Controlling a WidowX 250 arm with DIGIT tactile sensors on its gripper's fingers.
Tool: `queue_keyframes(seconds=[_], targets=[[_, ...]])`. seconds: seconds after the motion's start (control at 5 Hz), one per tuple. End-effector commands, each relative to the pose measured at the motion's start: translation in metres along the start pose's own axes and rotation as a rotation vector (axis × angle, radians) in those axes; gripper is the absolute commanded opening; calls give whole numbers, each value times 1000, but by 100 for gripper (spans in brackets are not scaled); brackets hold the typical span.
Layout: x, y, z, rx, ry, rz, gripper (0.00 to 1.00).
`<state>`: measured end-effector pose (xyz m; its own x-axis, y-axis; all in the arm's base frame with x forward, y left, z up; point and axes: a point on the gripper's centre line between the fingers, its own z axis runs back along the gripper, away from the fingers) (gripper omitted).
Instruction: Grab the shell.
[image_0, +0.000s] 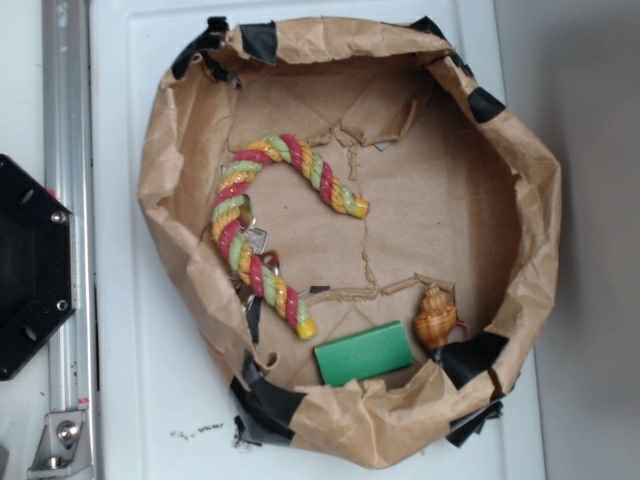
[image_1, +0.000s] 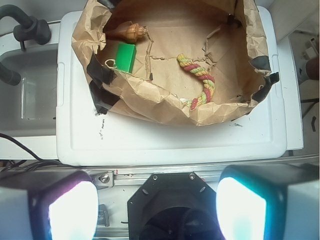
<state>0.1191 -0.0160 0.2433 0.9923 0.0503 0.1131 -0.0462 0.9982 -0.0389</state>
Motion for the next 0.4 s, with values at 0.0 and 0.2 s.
queue_keyframes(seconds=[0.0, 0.2], targets=[[0, 0, 0, 0, 0, 0, 100], [45, -18, -34, 75, -157, -46, 100]])
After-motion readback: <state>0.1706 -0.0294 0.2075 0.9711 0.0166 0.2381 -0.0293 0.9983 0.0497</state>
